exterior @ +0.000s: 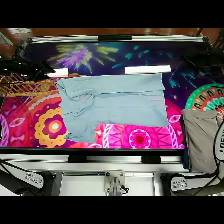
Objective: Fold the shirts.
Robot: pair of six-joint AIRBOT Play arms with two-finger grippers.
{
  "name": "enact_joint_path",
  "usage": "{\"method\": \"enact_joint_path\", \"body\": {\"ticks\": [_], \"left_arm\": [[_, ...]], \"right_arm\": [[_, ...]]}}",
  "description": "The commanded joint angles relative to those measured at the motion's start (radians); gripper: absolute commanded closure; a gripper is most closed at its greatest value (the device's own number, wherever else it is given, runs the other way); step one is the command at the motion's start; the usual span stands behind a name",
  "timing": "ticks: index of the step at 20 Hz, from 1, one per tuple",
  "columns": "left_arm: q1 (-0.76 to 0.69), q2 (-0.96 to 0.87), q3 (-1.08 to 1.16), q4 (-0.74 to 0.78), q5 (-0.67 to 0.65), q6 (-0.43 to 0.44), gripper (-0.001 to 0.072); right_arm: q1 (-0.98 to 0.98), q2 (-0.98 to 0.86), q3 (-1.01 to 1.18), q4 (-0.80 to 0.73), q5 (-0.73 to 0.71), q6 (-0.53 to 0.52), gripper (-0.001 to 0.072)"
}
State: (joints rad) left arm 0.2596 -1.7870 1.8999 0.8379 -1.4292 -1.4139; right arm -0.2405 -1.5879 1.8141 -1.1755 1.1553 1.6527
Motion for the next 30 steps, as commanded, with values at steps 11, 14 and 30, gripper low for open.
{"method": "enact_joint_path", "body": {"ticks": [11,14,30], "left_arm": [[0.032,0.316,-0.708,0.244,-0.026,-0.01,0.011],[0.004,0.331,-0.864,0.171,0.085,0.025,0.0109],[-0.179,0.283,-0.93,0.081,0.303,0.056,0.038]], "right_arm": [[0.007,0.104,-0.279,0.055,0.414,-0.128,0.0185],[0.049,0.101,-0.293,0.036,0.315,-0.128,0.0185],[0.088,0.063,-0.293,-0.046,0.279,-0.127,0.0185]]}}
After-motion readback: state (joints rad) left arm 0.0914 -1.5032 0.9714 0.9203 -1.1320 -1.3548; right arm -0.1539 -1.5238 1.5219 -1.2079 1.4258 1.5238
